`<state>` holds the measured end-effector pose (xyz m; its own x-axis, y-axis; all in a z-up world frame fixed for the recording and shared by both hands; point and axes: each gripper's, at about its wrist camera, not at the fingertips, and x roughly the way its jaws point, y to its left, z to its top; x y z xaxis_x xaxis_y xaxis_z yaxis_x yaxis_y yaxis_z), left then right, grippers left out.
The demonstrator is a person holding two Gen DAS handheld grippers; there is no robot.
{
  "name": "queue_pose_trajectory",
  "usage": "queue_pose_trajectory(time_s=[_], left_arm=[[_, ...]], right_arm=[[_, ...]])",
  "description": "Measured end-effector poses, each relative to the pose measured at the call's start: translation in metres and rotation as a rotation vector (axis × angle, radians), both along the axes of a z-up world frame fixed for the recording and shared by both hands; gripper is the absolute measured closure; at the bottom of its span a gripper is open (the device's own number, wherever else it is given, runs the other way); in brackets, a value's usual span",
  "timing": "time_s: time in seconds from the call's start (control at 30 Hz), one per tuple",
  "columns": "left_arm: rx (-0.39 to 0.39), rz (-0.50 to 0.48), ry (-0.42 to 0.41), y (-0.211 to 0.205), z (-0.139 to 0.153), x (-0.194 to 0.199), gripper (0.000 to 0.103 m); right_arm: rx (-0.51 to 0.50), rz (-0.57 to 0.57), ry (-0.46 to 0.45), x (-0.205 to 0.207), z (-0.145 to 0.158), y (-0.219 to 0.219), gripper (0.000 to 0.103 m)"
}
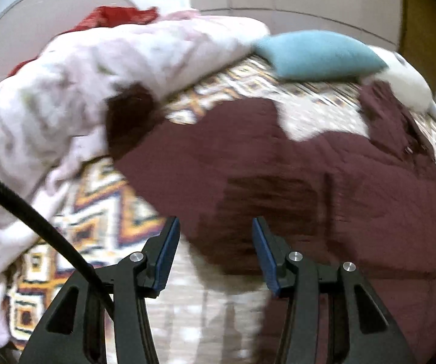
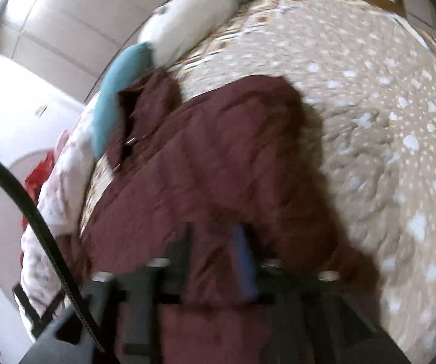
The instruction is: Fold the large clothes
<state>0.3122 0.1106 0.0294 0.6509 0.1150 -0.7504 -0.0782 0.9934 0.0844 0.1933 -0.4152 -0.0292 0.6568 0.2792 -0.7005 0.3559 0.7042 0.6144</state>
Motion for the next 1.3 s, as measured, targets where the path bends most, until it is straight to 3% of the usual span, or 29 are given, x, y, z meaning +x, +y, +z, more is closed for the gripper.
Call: queue_pose_trajectory(time_s=[0.13,0.3,0.43,0.5,0.67,1.03,1.13,1.17,1.2,1.3], left_arm=[[-0.002,0.144,-0.011,0.067,0.008,-0.002,0.051],[0.003,0.291,-0.001,0.131,-0.010,0.002,0.049],[0.033,0.280,0.011,0.149,-0.020,0.022,0.048],[0.058,0.250,0.018,0.149,-0.025,0.038,0.040],[0.079,0.243,0.025,0.148,-0.039,0.089,0.035],[0.072,0.297,0.067,0.166,-0.086,0.160,0.036],[0.041,0.291,0.086,0.171,-0.091,0.171,0.062],[-0.011,0.279,0.104,0.172,-0.092,0.173,0.090],[-0.036,0.279,0.111,0.171,-0.093,0.173,0.100],[0.023,0.285,0.083,0.157,-0.084,0.164,0.100]], right_arm=[[-0.055,0.146,-0.049,-0.023,0.019,0.064,0.049],[-0.103,0.247,-0.040,-0.025,-0.002,0.130,0.049],[-0.144,0.251,-0.058,-0.017,-0.024,0.148,0.045],[-0.194,0.272,-0.090,-0.014,-0.027,0.151,0.042],[-0.284,0.305,-0.146,-0.022,-0.030,0.163,0.032],[-0.236,0.302,-0.194,-0.025,-0.035,0.157,0.029],[-0.230,0.301,-0.199,-0.026,-0.035,0.157,0.029],[-0.227,0.300,-0.201,-0.026,-0.035,0.156,0.029],[-0.224,0.300,-0.202,-0.027,-0.035,0.156,0.029],[-0.214,0.299,-0.206,-0.027,-0.036,0.154,0.029]])
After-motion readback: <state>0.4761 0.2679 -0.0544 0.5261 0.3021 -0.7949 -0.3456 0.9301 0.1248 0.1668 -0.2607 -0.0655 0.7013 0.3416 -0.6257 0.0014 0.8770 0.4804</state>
